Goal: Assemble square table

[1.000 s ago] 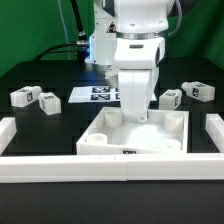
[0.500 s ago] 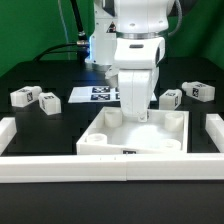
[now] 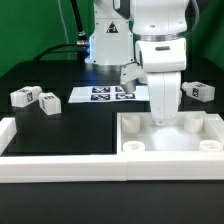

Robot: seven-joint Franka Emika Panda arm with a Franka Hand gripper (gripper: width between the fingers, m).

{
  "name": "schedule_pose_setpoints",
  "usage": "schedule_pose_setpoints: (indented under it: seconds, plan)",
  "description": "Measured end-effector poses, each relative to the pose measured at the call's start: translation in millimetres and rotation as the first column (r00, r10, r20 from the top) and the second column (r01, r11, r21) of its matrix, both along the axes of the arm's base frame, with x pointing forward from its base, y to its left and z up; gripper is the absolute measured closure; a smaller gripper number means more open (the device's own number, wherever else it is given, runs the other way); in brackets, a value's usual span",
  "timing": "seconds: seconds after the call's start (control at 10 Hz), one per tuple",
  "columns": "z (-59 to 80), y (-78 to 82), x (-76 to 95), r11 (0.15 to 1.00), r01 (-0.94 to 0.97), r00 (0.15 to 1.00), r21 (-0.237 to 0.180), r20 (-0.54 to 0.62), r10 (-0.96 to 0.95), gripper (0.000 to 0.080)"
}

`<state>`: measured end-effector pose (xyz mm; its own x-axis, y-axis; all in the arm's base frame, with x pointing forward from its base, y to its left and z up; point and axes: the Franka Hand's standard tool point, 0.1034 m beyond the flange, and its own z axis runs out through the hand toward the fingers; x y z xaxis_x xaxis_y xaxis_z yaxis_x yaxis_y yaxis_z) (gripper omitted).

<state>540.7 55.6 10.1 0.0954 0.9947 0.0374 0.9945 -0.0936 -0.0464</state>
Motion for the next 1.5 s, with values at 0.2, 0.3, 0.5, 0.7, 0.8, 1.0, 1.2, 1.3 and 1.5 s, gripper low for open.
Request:
schedule_pose_setpoints:
  seconds: [0.2,0.3,0.5,0.7,0.8,1.0,1.2,1.3,1.5]
  plan:
    - [0.0,0.4,-0.4,1.0,0.009,1.0,-0.025,-0.02,-0.009,0.0742]
    - [0.2,-0.1,-0.5,1.0,0.008,1.0,-0.027,-0.019,-0.009,0.0742]
    - [0.1,-0.6,-0.8,1.0,0.009,1.0,-0.026,-0.019,-0.01,0.0646]
    - [0.1,-1.2,-0.8,1.0,0.01,1.0,-0.026,-0.019,-0.011,0.0466]
    - [0.1,-1.4,-0.8,1.0,0.011,1.0,-0.026,-0.019,-0.011,0.0285]
    - [0.1,-1.6,-0.8,1.0,0.011,1.0,-0.026,-0.019,-0.011,0.0193]
    - [0.1,-1.9,-0.7,1.0,0.012,1.0,-0.026,-0.019,-0.012,0.0152]
    - [0.1,-2.0,-0.8,1.0,0.012,1.0,-0.026,-0.019,-0.012,0.0152]
    - [3.1,-0.1,-0.1,0.999,0.036,0.999,-0.029,-0.016,-0.037,0.015]
